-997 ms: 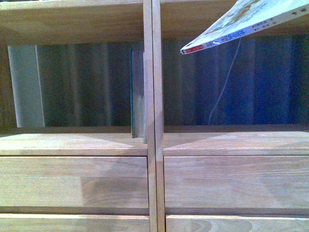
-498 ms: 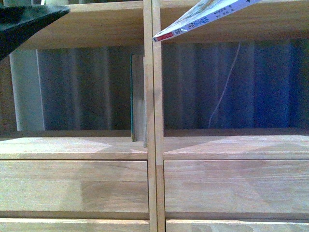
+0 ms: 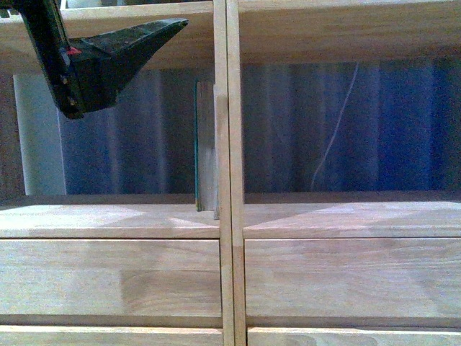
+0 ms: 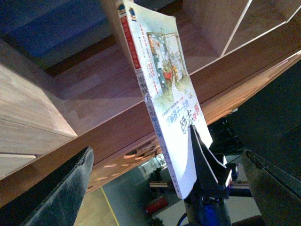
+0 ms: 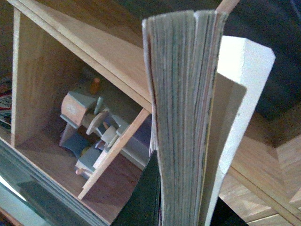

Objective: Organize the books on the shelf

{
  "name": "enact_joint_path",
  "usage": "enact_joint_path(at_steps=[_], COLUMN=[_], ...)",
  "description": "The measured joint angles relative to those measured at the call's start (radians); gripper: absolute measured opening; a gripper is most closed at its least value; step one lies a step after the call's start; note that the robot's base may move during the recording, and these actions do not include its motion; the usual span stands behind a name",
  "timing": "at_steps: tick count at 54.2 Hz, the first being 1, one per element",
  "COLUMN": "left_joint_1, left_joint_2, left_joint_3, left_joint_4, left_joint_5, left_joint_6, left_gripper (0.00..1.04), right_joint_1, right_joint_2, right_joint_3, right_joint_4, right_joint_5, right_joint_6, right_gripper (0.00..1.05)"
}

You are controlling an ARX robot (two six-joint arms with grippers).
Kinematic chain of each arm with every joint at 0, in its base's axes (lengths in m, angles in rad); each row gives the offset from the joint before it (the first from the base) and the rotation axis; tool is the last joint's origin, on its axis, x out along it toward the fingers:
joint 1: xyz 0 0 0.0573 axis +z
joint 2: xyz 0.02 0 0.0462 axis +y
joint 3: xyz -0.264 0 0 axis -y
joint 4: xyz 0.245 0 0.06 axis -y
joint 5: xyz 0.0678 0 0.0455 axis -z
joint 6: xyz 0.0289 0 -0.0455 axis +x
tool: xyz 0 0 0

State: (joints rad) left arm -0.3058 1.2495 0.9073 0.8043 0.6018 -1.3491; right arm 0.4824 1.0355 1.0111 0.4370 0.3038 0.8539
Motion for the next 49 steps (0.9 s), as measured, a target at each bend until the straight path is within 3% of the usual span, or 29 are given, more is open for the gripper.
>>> enact_joint_path(at_steps=[46,49], left_joint_1=[-0.024,-0.026], left_joint_2=[0.088,0.087], left_joint_3=[0.089,0.089], left_joint_4=[0.072,0.058], left_joint_5=[-0.129,-0.140], left_joint_6=[0.000,0.010], left_gripper=[0.97,0.91], right_joint_1=[0.221,0.221], right_joint_2=[0.018,0.018], right_joint_3=[0.000,0.000], right_joint_4=[-0.013,-0.015], right_joint_5=[0.041,0.041], right_joint_6=[0.018,0.018], right_gripper=[0.07,0.07])
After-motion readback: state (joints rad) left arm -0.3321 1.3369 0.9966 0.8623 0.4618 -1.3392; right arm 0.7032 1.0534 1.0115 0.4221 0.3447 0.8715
